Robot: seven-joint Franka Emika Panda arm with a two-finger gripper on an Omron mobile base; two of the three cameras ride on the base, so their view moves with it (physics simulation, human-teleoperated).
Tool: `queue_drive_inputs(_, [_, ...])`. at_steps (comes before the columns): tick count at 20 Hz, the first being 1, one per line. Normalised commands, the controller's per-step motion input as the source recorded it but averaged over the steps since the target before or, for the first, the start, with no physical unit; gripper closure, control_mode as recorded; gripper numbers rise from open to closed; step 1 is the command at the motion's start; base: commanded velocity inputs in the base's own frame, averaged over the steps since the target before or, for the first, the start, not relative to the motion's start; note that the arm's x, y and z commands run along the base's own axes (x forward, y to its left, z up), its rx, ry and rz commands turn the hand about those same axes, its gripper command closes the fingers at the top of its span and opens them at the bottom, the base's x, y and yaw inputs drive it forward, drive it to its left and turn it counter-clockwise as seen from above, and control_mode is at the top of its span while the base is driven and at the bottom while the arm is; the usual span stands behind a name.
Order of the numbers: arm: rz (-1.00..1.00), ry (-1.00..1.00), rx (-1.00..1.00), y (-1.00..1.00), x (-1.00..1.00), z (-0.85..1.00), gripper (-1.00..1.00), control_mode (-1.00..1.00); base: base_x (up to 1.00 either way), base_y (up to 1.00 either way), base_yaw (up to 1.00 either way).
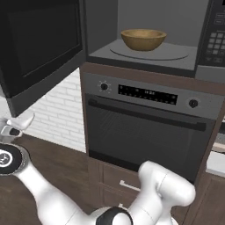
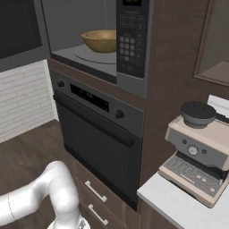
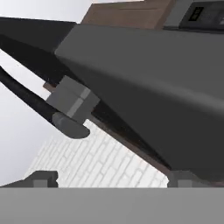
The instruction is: Pick the mushroom from the sink and place it in the bowl. Then pick the bowl and place it in the microwave. Then close the microwave door and press the start button.
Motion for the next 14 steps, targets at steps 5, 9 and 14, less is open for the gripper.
queue_drive_inputs(5, [0.03,-0.43,0.23,-0.88,-0.5,0.29,-1.0,-1.0,0.0,0.0,0.0])
queue_drive_inputs(9, [0.02,-0.38,0.26,-0.95,-0.33,0.31,-1.0,-1.0,0.0,0.0,0.0])
queue_drive_inputs(14, [0.01,-0.17,0.28,-0.97,-0.03,0.12,-1.0,-1.0,0.0,0.0,0.0])
